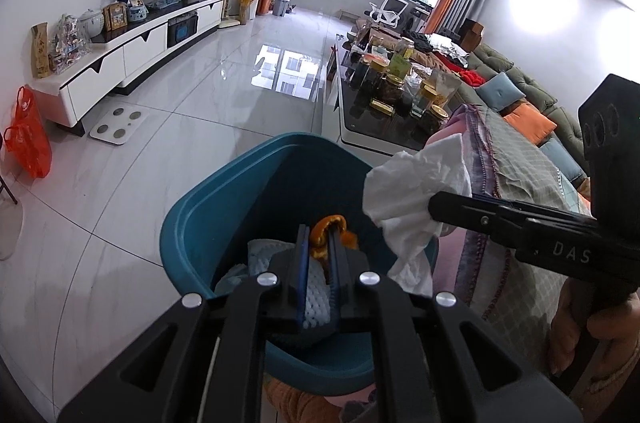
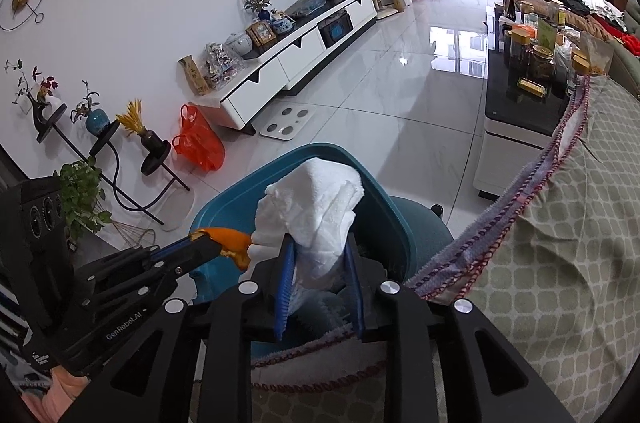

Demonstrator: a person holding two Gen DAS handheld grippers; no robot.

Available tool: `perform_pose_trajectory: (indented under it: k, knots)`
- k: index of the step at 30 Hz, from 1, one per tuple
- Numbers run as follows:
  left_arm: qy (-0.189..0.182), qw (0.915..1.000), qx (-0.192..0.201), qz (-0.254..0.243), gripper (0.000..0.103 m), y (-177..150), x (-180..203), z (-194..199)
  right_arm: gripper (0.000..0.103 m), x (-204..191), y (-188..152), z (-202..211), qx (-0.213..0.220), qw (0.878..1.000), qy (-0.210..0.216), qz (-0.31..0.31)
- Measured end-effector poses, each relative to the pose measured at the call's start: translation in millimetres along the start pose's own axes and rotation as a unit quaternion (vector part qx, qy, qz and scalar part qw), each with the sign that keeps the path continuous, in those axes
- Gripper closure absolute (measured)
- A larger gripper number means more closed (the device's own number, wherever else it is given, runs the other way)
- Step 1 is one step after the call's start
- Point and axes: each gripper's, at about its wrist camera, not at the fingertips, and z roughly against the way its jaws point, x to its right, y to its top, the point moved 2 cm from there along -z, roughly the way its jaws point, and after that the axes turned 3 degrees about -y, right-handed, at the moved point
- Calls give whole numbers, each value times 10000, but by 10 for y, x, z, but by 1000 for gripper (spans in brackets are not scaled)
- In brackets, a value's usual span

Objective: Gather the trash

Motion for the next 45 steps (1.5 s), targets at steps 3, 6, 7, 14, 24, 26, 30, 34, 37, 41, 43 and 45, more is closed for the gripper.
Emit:
perform_pose_trajectory:
  k: [3,6,7,14,24,26,30,34,37,41,43,45]
  knots:
    - [-1,10000,-30,4,92,-5,8,-48,77,-7,-1,-13,-16,10000,-28,4]
    - [-15,10000,-49,-1,88,0,4,-78,70,-7,-3,-17,-12,10000,-63,-21]
    - [-12,10000,-49,-2,87,4,10,-86,68,-1,-1,-17,-12,10000,-74,-44]
    - [-21,10000,47,-7,71,7,2,-21,64,46,-12,14,33,9999,-59,-115]
    - [-36,9994,326,-109,45,15,36,223,48,126,-127,249,305,9993,84,-201]
    - [-10,9989,422,-180,35,3,59,308,45,137,-174,361,438,9987,115,-221]
    - [-18,9976,596,-346,22,-31,136,464,39,135,-284,587,672,9976,109,-157]
    - [-30,9946,876,-561,10,-96,286,659,29,191,-424,861,1017,9947,29,-157]
    - [-136,9918,1044,-719,3,-144,449,775,21,229,-575,1083,1294,9914,-126,-122]
    - [-263,9875,1255,-919,3,-245,677,876,11,270,-779,1346,1613,9858,-456,-116]
    - [-321,9848,1350,-1049,3,-290,823,900,10,306,-892,1496,1820,9808,-683,-127]
    - [-391,9821,1450,-1139,3,-330,973,925,5,348,-1008,1670,2066,9735,-972,-119]
